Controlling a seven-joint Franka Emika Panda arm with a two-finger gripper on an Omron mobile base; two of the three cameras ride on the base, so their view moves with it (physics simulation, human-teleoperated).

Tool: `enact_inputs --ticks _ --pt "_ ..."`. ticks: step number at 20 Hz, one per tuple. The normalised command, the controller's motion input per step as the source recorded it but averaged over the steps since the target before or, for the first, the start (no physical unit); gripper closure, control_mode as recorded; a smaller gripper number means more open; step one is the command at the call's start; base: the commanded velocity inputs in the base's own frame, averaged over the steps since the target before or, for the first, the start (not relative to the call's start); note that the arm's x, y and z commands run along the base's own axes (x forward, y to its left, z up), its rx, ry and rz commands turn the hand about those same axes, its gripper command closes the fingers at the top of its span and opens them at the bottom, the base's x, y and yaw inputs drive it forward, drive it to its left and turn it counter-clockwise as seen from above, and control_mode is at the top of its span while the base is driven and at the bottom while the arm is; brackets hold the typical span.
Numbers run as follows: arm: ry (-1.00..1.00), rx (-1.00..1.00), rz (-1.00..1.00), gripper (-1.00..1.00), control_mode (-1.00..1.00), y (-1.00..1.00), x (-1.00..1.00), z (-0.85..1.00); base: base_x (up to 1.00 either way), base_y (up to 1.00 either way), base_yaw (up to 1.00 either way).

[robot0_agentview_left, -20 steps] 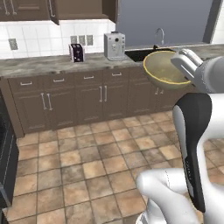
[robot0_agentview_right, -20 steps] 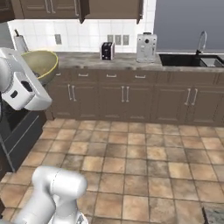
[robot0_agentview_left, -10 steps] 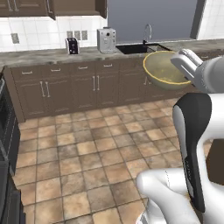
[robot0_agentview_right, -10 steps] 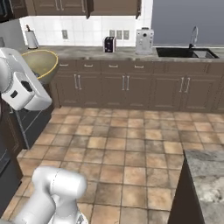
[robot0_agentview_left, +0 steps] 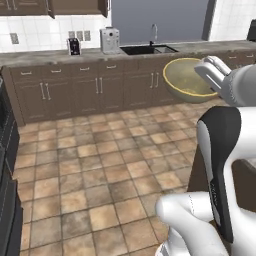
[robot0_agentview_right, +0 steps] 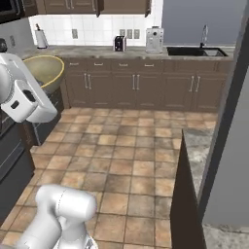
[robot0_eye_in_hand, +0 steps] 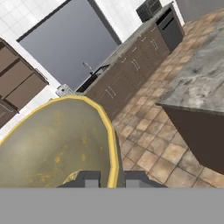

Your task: Take the smaller bowl and place it next to the appetizer plate on the dining counter , and place the larger bowl next to the plate with cooked food.

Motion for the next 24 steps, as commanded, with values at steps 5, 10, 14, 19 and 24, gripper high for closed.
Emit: enact_inputs --ticks 5,10,14,19,24 --pt "0.00 0.00 0.00 1.00 1.00 0.00 0.00 0.00 -1.00 -0.48 0.00" --pt "0.00 0.00 0.00 1.00 1.00 0.00 0.00 0.00 -1.00 -0.11 0.00" --pt "0.00 0.00 0.00 1.00 1.00 0.00 0.00 0.00 -1.00 0.00 0.00" --pt "0.00 0.00 0.00 1.00 1.00 0.00 0.00 0.00 -0.92 -0.57 -0.01" --pt "0.00 0.00 0.00 1.00 1.00 0.00 0.00 0.00 -0.69 -1.00 -0.01"
